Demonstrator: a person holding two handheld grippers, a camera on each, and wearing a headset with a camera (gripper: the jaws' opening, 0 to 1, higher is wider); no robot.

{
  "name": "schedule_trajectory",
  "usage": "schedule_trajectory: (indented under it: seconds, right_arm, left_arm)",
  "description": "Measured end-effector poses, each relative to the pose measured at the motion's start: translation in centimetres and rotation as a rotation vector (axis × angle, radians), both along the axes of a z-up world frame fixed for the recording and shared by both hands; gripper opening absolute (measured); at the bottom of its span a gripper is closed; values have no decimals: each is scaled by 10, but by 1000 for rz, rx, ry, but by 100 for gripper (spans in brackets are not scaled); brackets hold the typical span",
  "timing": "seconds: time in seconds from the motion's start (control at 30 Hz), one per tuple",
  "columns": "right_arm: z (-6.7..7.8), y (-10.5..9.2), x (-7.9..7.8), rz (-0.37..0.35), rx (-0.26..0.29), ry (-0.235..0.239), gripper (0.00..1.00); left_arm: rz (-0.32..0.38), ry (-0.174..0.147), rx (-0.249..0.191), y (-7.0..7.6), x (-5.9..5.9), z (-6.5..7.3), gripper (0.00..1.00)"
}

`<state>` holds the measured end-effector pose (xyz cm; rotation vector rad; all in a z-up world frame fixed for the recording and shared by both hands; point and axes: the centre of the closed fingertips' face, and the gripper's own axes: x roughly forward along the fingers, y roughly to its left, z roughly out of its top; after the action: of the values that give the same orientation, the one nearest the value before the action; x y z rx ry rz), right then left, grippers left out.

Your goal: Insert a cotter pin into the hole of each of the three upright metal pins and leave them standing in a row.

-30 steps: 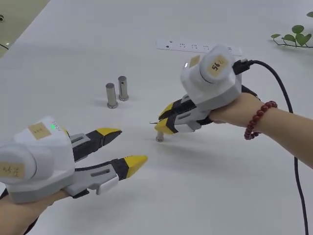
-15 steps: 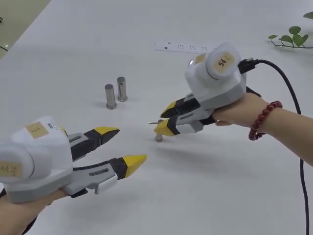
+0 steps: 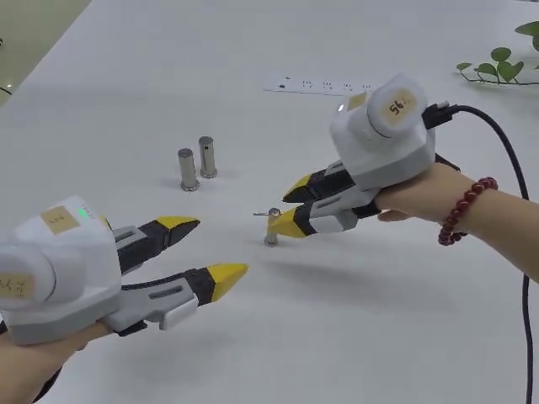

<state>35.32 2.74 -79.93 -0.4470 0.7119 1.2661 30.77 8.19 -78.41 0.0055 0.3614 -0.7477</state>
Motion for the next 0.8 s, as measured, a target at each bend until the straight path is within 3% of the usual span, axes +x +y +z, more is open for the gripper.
schedule_trajectory:
  seconds: [0.47,0.8]
  right_arm:
    - [4,-4,-1,-13,20,5,36]
    - [8,-13,-3,-27,28,3,38]
  left_arm:
    - [6,5,10,1,2,1,49]
    - [37,-11,21,12,18,9,49]
